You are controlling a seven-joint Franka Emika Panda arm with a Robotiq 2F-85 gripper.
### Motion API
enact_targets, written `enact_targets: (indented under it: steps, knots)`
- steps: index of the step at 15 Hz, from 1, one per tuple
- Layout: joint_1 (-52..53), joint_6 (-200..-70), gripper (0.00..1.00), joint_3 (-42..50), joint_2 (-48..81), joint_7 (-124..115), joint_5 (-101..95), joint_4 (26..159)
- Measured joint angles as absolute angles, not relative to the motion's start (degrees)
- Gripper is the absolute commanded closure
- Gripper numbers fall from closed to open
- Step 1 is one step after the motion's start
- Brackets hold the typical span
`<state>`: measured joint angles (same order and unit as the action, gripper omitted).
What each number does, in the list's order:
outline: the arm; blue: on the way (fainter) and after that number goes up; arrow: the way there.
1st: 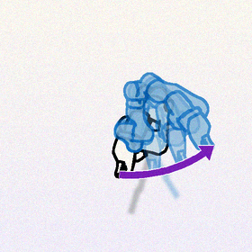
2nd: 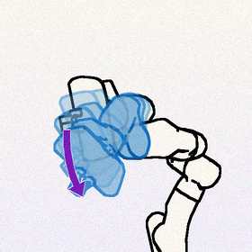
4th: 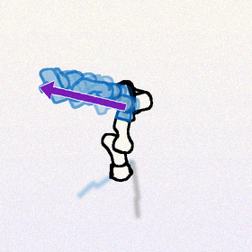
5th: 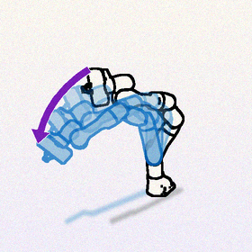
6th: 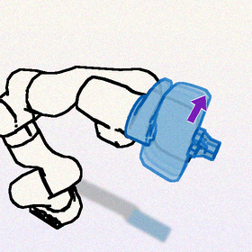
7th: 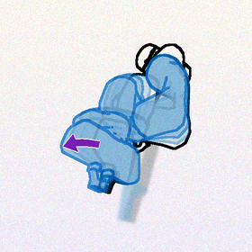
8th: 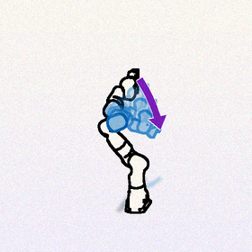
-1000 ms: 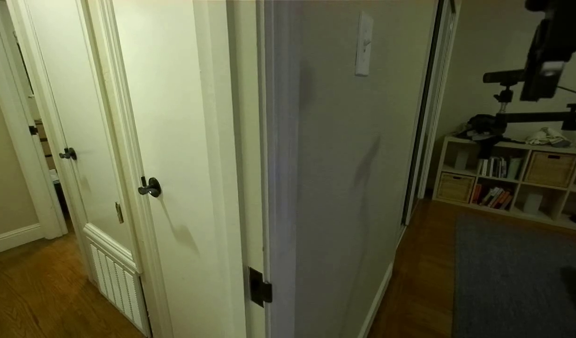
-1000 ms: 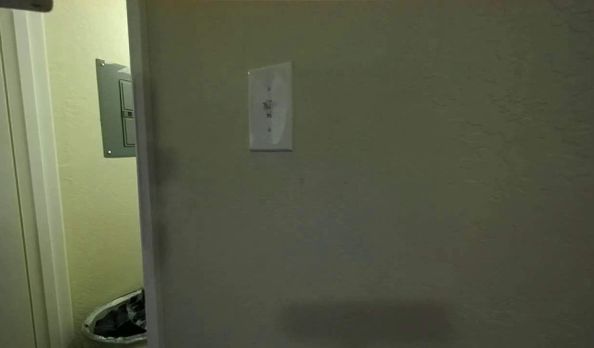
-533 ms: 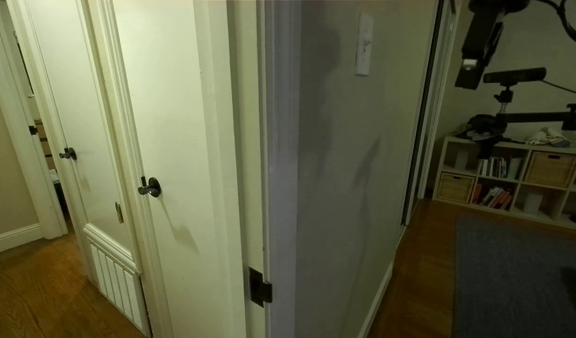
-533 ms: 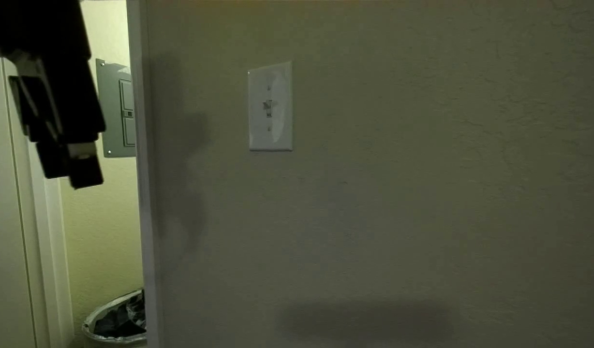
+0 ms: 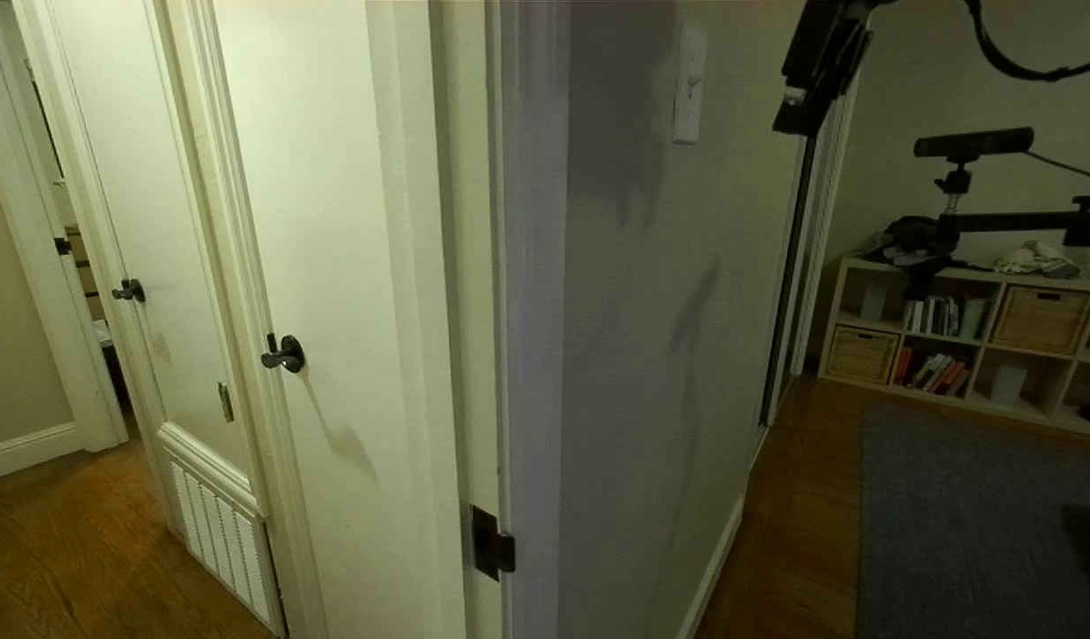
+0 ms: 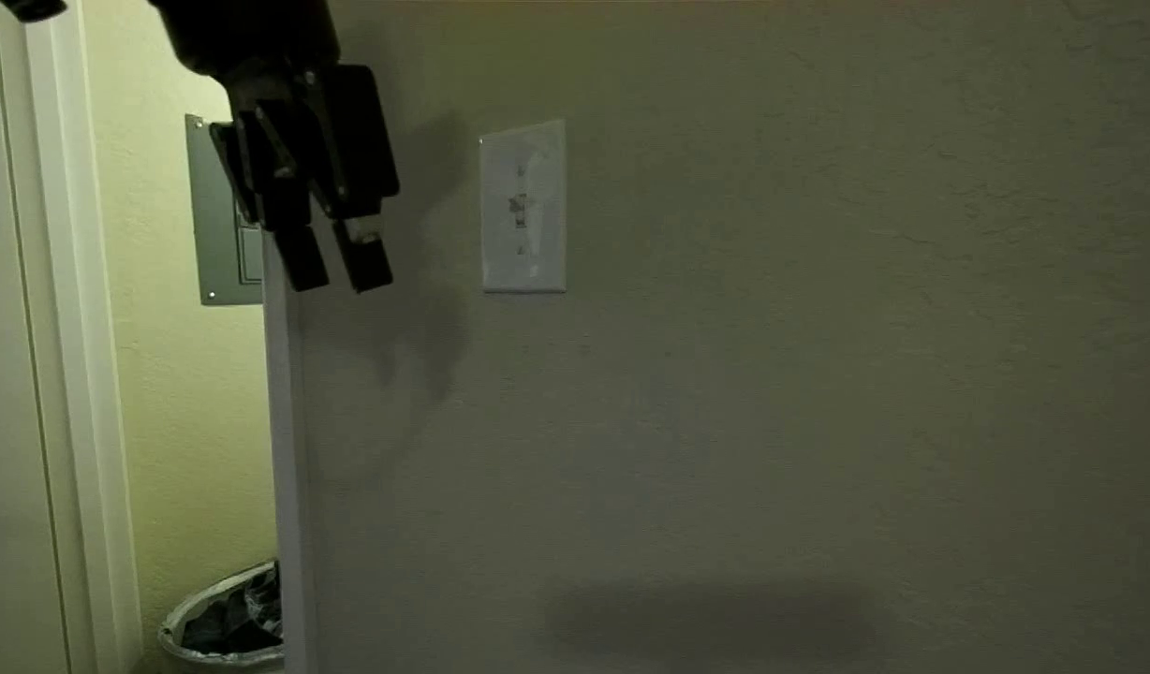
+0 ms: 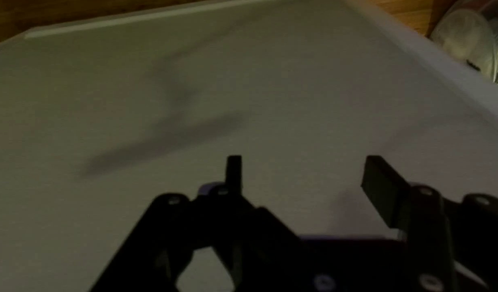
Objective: Switch off the light
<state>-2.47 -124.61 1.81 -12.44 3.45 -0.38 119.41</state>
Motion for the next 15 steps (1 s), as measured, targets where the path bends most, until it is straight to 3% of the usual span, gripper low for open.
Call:
enact_targets:
  steps: [6,10,15]
  knots:
    - [-2.6,-132.5,0.93,2.6,-10.5,3.2,-0.8,115.7]
    - [-2.8,-138.0,1.0,2.7,-10.5,2.9,-0.8,115.5]
    - [-2.8,-142.3,0.95,2.5,-10.5,2.7,-0.9,115.5]
